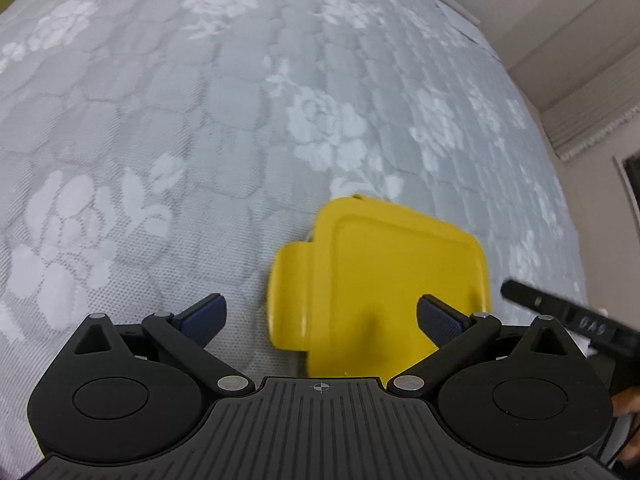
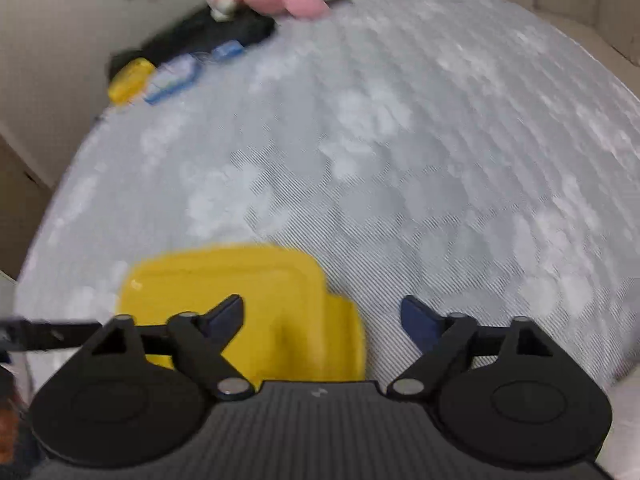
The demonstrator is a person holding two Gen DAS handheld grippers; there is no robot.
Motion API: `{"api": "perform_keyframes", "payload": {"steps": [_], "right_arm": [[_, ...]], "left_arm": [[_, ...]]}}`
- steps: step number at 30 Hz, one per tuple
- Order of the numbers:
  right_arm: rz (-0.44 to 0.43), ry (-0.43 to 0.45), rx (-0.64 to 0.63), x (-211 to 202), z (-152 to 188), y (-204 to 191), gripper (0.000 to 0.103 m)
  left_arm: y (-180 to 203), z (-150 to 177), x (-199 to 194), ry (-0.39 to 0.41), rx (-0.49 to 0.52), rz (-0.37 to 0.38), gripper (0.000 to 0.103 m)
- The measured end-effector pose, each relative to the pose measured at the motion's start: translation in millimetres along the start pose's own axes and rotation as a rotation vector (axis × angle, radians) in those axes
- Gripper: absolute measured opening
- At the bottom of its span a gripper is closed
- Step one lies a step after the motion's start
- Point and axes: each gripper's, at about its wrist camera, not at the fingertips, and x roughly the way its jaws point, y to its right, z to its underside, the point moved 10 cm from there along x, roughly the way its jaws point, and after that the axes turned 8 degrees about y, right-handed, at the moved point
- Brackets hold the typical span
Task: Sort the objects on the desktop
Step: 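Lower the yellow lid onto the glass container rim with the right gripper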
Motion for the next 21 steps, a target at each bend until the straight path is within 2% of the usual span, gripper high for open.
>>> {"api": "perform_keyframes", "payload": {"steps": [1, 4, 8, 9, 13, 18, 21], "right_arm": [[0.014, -0.011, 0.001, 2.7, 3.1, 2.7, 0.065], [0.031, -0.016, 0.029, 8.3, 8.4, 7.9, 0.061], [-0.02, 0.017, 0.186, 8.2, -0.2, 10.3, 0.062], [-0.034, 0.026, 0.226, 8.6, -4.1, 10.2, 0.066], [-0.021, 0.064, 0.246, 15.2, -19.5, 7.1, 0.068], [-0.039, 0.083, 0.246, 28.2, -28.0, -3.0, 0.068], [-0.072, 0.032, 0.191, 37.3, -18.1, -14.0, 0.065]], "left_arm": [[-2.5, 1.5, 3.5, -0.007, 0.01, -0.022, 0.103], [-10.4, 5.9, 13.9, -0.026, 0.038, -0.091, 0.103], [-12.5, -8.1, 9.6, 0.026, -0.06, -0.032, 0.103], [-12.6, -14.9, 5.7, 0.052, -0.097, -0.006, 0.103], [-19.0, -36.3, 6.0, 0.121, -0.178, 0.035, 0.103], [-19.6, -32.6, 27.1, 0.068, -0.214, 0.049, 0.103], [-11.5, -20.4, 36.5, -0.001, -0.143, 0.033, 0.103]]}}
